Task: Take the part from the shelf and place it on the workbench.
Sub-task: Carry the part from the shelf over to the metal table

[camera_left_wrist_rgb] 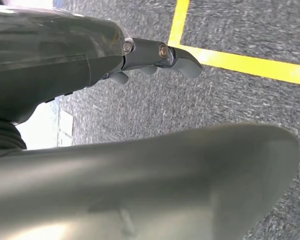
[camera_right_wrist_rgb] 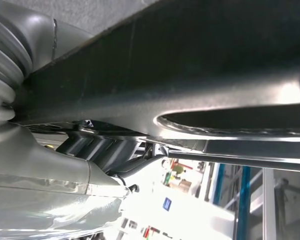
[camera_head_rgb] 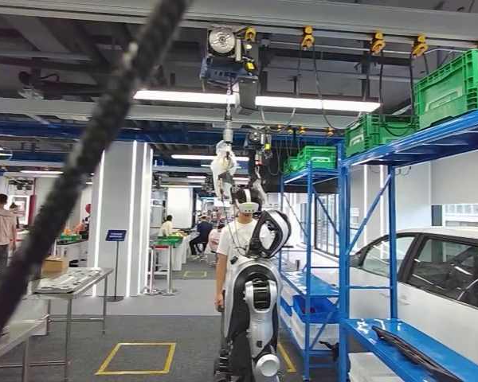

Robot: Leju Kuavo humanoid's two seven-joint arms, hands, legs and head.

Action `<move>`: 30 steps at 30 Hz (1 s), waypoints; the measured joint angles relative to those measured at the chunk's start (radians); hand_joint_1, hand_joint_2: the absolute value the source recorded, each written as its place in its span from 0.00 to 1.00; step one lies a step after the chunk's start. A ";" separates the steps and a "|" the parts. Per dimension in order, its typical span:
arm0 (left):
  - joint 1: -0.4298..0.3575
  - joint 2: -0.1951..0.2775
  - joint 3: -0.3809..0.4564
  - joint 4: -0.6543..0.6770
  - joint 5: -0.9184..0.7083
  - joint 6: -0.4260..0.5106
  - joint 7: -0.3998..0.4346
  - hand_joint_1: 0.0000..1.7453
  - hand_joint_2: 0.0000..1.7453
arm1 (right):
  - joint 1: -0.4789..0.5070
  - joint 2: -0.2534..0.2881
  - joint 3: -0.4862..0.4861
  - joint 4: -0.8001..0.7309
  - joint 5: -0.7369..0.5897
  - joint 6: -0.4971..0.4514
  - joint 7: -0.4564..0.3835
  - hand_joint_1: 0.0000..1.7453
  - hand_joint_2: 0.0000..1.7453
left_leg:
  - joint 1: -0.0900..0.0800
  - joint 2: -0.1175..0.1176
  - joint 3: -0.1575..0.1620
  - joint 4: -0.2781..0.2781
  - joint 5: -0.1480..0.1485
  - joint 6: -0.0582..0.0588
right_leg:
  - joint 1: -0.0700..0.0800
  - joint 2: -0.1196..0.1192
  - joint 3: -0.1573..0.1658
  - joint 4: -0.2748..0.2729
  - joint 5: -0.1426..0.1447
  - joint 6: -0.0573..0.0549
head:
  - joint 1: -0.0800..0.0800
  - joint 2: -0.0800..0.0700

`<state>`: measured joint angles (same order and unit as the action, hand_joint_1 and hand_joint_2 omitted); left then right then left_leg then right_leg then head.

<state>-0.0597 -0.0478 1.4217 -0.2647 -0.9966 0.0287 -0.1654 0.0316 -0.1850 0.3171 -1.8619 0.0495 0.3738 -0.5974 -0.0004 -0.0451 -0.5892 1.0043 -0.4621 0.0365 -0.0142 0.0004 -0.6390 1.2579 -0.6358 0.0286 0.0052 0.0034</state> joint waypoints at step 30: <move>-0.012 -0.004 0.000 0.000 0.003 -0.021 -0.016 0.00 1.00 | -0.031 -0.016 0.022 0.000 0.001 0.032 0.012 1.00 1.00 | -0.002 0.004 0.010 -0.001 -0.008 0.004 | 0.000 -0.002 -0.018 0.027 -0.006 0.000 | 0.000 0.000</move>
<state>-0.0715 -0.0519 1.4214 -0.2647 -0.9934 0.0072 -0.1814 0.0010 -0.2015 0.3390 -1.8619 0.0508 0.4063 -0.5852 -0.0028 -0.0406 -0.5793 1.0034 -0.4702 0.0409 -0.0144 -0.0018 -0.6573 1.2850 -0.6418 0.0283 0.0052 0.0034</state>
